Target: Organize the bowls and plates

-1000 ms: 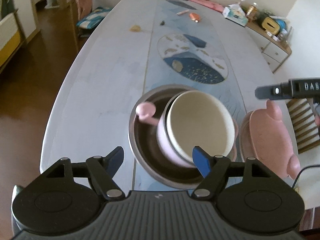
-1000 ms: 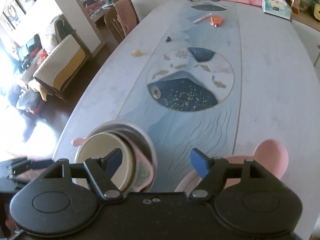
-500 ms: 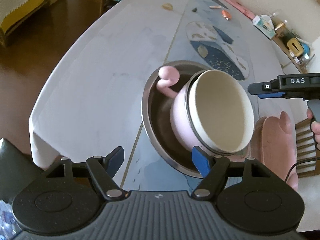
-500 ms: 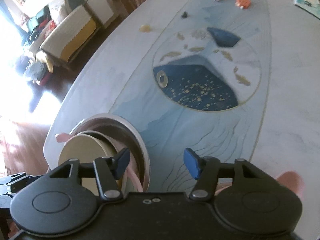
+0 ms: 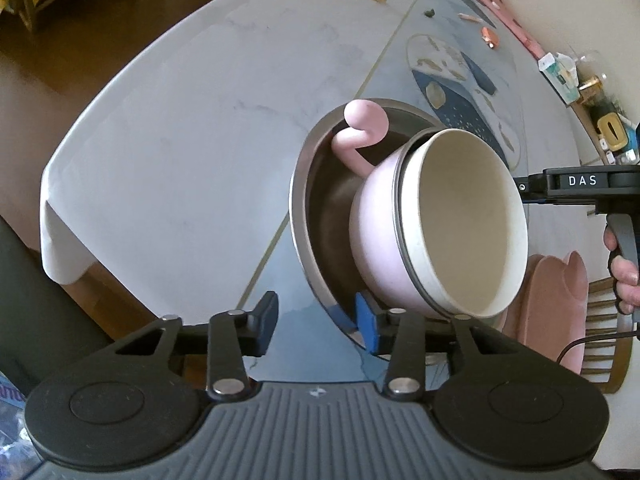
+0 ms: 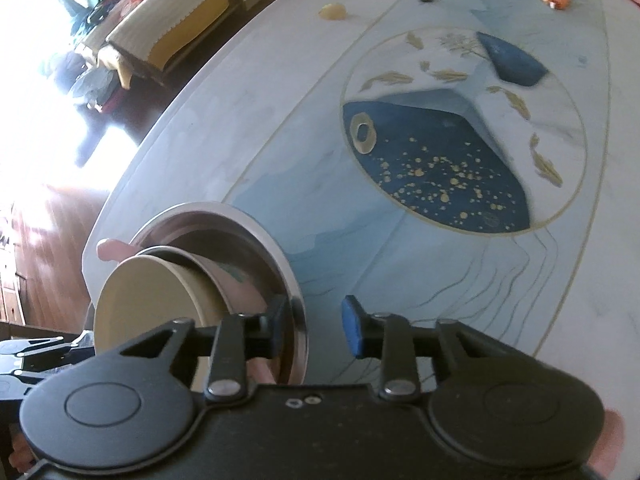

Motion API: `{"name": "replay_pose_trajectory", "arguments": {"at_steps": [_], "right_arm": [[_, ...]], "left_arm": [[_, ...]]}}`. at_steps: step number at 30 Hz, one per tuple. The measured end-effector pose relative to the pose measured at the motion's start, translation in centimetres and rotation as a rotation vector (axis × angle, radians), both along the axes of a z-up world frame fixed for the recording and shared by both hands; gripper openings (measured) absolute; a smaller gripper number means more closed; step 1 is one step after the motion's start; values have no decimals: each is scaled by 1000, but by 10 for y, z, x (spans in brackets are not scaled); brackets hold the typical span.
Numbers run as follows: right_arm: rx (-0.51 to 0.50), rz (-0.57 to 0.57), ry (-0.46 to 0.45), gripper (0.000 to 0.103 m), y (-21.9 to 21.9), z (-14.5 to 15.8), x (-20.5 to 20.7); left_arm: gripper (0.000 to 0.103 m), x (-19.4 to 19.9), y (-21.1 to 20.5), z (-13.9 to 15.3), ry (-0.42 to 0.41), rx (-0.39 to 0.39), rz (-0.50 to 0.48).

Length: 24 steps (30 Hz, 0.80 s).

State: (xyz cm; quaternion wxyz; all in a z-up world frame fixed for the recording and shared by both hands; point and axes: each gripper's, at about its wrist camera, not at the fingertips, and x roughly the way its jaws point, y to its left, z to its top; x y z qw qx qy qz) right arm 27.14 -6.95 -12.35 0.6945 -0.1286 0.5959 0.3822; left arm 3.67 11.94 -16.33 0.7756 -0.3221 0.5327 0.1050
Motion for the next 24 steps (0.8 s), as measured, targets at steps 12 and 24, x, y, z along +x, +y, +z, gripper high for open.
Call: {"name": "replay_pose_trajectory", "arguments": {"at_steps": [12, 24], "right_arm": [[1, 33, 28, 24, 6, -11, 1], [-1, 1, 3, 11, 3, -14, -17]], "left_arm": [[20, 10, -8, -9, 23, -42, 10], [19, 15, -8, -7, 31, -6, -16]]}}
